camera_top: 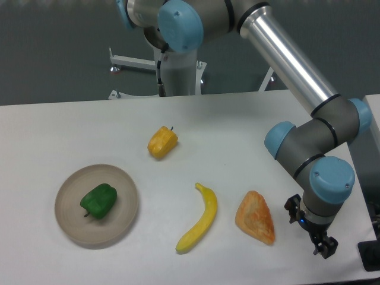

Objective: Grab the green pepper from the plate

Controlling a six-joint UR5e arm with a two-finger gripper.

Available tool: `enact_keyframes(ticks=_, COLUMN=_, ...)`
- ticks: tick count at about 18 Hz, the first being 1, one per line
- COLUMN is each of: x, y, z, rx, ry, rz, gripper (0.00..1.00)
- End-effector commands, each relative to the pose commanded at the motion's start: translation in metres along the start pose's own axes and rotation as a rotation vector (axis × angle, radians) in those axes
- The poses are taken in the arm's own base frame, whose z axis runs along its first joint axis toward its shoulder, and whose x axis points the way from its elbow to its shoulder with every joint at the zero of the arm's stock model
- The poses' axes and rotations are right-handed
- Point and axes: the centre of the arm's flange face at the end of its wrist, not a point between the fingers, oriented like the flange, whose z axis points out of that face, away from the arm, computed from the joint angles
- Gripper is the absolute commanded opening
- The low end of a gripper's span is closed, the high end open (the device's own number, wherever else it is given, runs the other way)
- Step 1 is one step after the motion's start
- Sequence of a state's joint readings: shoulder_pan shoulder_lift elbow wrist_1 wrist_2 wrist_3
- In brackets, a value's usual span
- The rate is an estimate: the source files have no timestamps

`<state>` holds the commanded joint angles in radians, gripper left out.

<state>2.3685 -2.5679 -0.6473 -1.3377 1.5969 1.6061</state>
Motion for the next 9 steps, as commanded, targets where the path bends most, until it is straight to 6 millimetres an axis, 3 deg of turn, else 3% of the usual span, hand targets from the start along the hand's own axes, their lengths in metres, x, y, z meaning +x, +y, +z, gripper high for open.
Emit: enact_keyframes(ticks=9, x=0.0004, y=-0.0017, z=-0.0014, rx=0.005, ry=-0.008, rz=-0.006, gripper=1.00)
